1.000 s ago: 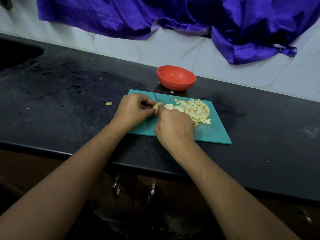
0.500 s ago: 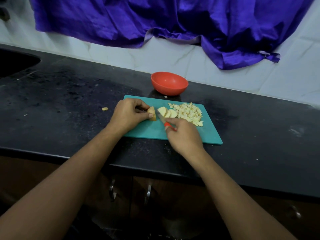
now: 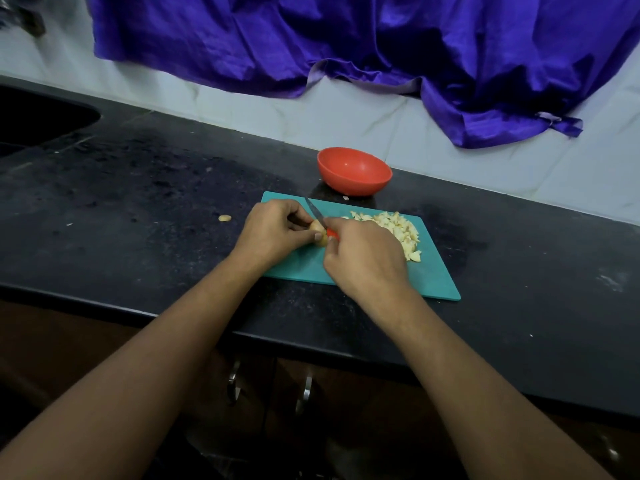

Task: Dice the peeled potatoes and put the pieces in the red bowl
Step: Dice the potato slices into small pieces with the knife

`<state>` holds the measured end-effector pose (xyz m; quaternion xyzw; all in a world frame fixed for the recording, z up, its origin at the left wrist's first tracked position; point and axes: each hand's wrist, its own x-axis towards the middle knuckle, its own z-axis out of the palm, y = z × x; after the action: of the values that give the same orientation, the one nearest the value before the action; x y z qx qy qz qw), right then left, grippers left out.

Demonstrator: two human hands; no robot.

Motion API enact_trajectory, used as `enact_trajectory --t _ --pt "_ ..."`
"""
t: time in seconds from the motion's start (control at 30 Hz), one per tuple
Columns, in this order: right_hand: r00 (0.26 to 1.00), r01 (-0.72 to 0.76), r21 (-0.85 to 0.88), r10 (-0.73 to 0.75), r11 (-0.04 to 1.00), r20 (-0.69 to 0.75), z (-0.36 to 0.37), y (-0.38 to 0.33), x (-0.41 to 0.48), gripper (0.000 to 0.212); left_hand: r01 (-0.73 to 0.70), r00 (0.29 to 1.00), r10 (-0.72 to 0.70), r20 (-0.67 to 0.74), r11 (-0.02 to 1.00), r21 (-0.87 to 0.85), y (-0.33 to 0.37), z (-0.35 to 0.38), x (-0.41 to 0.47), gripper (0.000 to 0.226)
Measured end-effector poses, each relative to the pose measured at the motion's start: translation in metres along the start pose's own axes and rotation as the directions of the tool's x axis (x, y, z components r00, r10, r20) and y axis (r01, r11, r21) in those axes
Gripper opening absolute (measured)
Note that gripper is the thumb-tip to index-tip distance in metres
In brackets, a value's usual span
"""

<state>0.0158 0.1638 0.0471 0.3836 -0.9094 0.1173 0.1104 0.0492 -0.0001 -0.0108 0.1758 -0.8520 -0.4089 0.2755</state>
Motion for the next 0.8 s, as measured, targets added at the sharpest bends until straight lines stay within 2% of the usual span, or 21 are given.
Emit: enact_trajectory --t 0.17,0.27,0.37,0.53,0.63,0.8 --pt "0.994 0.027 -0.168 -0.008 0.985 0.111 -0.004 -0.013 0.009 0.031 -0.019 1.000 0.019 0.003 0.999 0.041 -0.001 0.001 0.002 0.014" --pt "0.986 0.037 -0.211 -0.001 0.977 0.166 -0.004 -0.021 0.020 0.028 -0.028 1.000 0.028 0.001 0.997 0.073 -0.002 0.000 0.002 0.012" --pt "0.986 0.034 -0.185 -0.003 0.982 0.168 0.002 -0.019 0.020 0.031 -0.032 0.999 0.033 -0.004 0.997 0.070 -0.003 0.000 0.003 0.012" --pt "0.994 0.047 -0.158 -0.031 0.986 0.106 0.024 -0.005 -0.003 0.060 -0.031 0.999 0.031 -0.012 0.999 0.032 -0.003 0.000 0.002 0.012" --pt "0.996 0.048 -0.156 -0.035 0.987 0.085 0.029 0.000 -0.009 0.060 -0.022 1.000 0.022 -0.012 0.999 0.045 -0.001 0.000 0.002 0.016" --pt "0.991 0.023 -0.109 -0.008 0.994 0.132 0.022 0.009 -0.023 0.054 -0.008 1.000 0.009 -0.007 0.998 0.058 0.001 -0.001 0.002 0.022"
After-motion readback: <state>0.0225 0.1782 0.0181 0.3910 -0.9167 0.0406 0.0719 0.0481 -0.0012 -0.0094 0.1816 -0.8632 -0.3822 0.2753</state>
